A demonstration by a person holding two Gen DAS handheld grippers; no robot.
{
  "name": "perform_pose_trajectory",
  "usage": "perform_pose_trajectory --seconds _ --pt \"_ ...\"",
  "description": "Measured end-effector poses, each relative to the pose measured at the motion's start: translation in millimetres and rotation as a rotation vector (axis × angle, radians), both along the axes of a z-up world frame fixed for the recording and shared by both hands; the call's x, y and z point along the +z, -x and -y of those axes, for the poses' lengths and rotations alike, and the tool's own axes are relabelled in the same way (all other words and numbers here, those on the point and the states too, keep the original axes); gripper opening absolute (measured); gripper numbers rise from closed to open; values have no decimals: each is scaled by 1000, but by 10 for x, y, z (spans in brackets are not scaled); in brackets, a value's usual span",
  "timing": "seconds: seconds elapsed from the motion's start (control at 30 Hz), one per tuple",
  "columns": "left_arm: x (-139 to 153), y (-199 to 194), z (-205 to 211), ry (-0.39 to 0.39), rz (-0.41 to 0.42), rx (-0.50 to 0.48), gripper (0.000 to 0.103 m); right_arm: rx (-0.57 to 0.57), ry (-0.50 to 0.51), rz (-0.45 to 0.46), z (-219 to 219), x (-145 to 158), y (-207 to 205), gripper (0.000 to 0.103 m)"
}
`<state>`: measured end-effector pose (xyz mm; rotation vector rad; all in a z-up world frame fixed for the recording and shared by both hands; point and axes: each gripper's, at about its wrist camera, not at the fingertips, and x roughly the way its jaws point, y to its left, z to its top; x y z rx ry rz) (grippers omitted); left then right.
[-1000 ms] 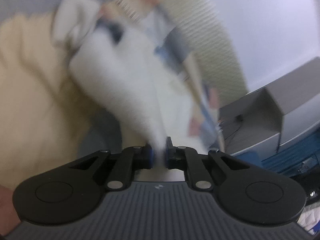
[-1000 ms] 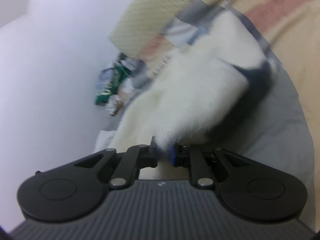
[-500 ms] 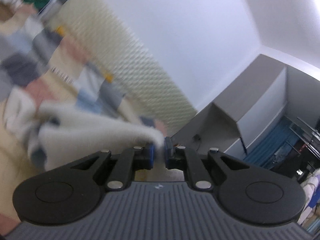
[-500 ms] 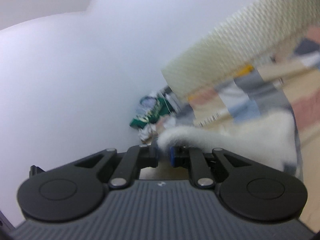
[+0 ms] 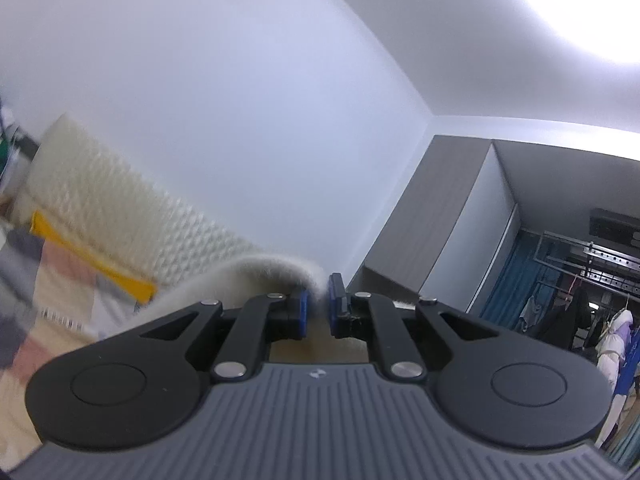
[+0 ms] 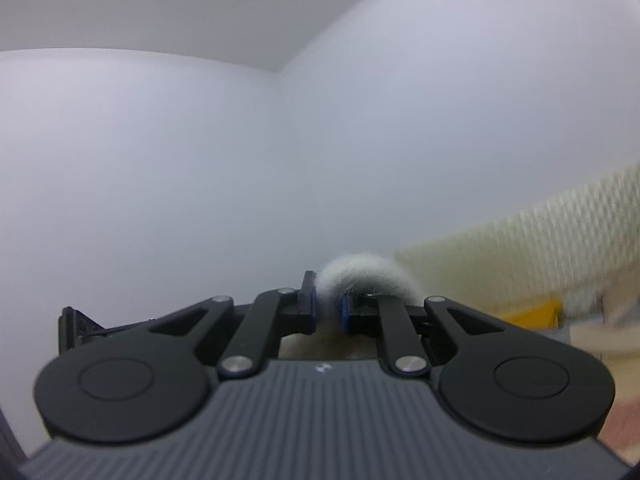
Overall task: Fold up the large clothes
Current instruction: 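Lift the sweater high with both grippers and shake it out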
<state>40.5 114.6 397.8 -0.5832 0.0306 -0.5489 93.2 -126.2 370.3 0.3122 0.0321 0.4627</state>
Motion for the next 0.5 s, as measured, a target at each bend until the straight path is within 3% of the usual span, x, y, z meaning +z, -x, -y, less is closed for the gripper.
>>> perform_pose_trajectory --seconds 0.1,0.2,0.3,0.5 --pt "253 -128 79 -38 -5 29 12 -33 34 22 3 237 -168 14" --pt "237 -451 152 -69 -53 67 12 -73 77 -6 24 185 -449 14" --pt "-6 -894 256 -105 -123 95 12 -119 105 -82 96 -83 -813 14" --pt "-797 -1930 461 -173 -241 140 12 -198 132 -222 347 -994 -1671 14"
